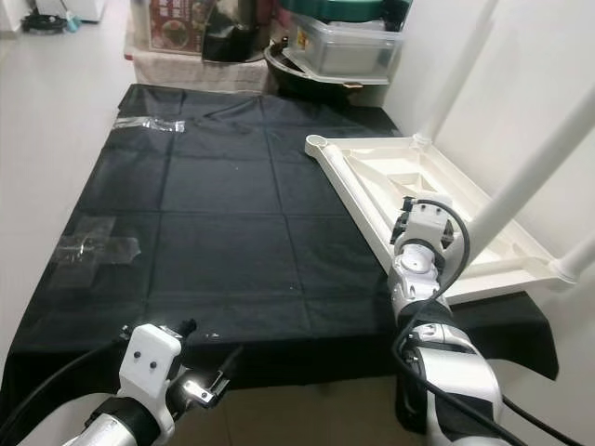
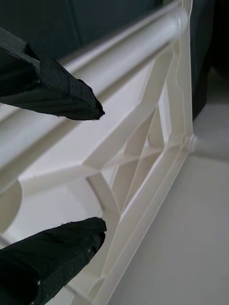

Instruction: Building children table

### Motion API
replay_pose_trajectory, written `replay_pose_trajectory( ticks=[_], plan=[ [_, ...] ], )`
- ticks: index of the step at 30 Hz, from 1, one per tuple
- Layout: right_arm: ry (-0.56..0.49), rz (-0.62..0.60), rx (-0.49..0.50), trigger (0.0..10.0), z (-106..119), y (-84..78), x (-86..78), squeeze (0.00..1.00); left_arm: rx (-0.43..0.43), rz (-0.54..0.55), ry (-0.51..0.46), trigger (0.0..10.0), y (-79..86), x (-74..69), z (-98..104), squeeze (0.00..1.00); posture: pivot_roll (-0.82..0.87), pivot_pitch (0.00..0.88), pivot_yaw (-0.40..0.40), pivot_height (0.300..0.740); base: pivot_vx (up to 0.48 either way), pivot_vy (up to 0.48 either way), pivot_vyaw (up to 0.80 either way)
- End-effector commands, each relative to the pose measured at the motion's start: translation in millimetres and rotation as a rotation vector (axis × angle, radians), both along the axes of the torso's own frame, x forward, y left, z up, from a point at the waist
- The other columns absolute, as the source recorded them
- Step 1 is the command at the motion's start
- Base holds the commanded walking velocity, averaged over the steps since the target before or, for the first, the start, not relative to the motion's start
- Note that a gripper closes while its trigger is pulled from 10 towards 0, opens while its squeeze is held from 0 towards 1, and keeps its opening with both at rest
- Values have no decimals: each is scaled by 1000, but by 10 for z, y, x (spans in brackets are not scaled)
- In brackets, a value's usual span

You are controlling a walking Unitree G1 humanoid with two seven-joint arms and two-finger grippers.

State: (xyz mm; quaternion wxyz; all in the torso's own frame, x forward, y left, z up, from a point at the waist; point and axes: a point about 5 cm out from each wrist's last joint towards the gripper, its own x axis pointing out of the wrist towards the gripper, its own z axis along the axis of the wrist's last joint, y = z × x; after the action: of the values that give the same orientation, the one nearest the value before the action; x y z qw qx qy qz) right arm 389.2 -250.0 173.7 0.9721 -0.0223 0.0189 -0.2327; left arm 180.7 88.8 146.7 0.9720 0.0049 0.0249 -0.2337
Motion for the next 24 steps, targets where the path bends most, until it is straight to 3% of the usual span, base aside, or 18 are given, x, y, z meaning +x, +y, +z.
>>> replay_pose_trajectory(
  ticks=[1,6,8,12,19,24],
  plan=[
    [-19,16,-12,10000,42,13,15,0,6,-3,23,10000,-9,-8,-57,0,251,101,-129,740,0,0,0],
    [-12,100,56,10000,88,135,85,0,5,1,22,10000,-14,-11,-56,0,254,99,-136,740,0,0,0],
    [44,282,79,10000,87,349,155,0,4,1,22,10000,-22,-25,-51,0,246,103,-137,740,0,0,0],
    [116,362,50,10000,112,471,200,0,5,-7,23,10000,-40,-60,-31,0,245,121,-141,740,0,0,0],
    [191,320,-3,10000,155,455,222,0,3,-10,24,10000,-58,-104,-2,0,247,152,-148,740,0,0,0],
    [307,215,-35,10000,91,224,162,0,-13,-6,35,10000,-88,-186,39,0,245,200,-163,740,0,0,0]
  ],
)
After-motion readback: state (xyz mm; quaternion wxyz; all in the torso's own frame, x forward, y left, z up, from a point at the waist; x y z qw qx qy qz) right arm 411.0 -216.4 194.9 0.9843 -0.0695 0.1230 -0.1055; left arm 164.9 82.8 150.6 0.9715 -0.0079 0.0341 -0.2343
